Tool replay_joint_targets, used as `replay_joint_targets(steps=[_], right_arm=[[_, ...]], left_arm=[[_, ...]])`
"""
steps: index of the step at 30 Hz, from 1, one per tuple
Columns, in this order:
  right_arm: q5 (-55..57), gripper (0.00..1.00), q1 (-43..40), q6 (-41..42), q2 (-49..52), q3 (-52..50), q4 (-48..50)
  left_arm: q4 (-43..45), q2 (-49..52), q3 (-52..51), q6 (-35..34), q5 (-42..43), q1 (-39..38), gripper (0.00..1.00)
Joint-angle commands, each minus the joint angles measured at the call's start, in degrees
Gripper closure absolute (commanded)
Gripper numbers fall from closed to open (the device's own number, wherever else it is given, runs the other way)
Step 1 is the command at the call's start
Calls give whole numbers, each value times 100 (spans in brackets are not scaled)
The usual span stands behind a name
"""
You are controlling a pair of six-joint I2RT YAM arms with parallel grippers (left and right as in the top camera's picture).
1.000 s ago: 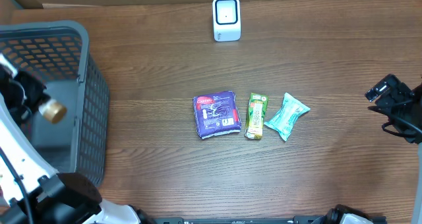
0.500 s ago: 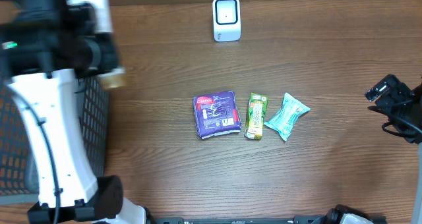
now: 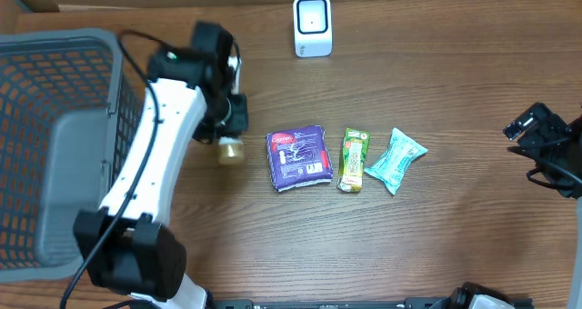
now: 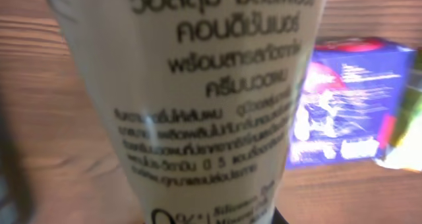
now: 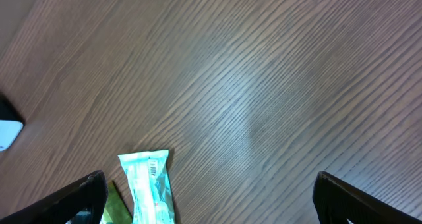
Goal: Scan the item barcode
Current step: 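Lift the white tube out and carry it toward the table center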
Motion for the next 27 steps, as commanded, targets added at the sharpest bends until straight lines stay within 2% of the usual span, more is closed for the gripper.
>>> replay_joint_targets(steps=[1, 7, 9, 10, 13, 16, 17, 21, 27], right_arm=[[39, 0, -15, 22, -4, 92, 37], [37, 0, -15, 22, -4, 92, 39], [37, 0, -15, 22, -4, 92, 39], [37, 0, -15, 22, -4, 92, 39], [37, 0, -15, 22, -4, 92, 39], [37, 0, -15, 22, -4, 92, 39], [37, 0, -15, 22, -4, 92, 39], [37, 0, -15, 22, -4, 92, 37], [37, 0, -15, 22, -4, 92, 37]], left_arm=[[649, -74, -852, -94, 404, -160, 96], [2033, -74, -2094, -96, 619, -330, 96], [2391, -74, -2343, -96, 737, -382, 93], [2516, -74, -2435, -98, 741, -407, 88], [2673, -74, -2555, -98, 737, -435, 65], [2706, -74, -2557, -98, 715, -433, 48], [2719, -74, -2557, -98, 684, -433, 45], [2723, -74, -2555, -94, 603, -433, 44], [2358, -103, -2122, 188, 597, -420, 53]])
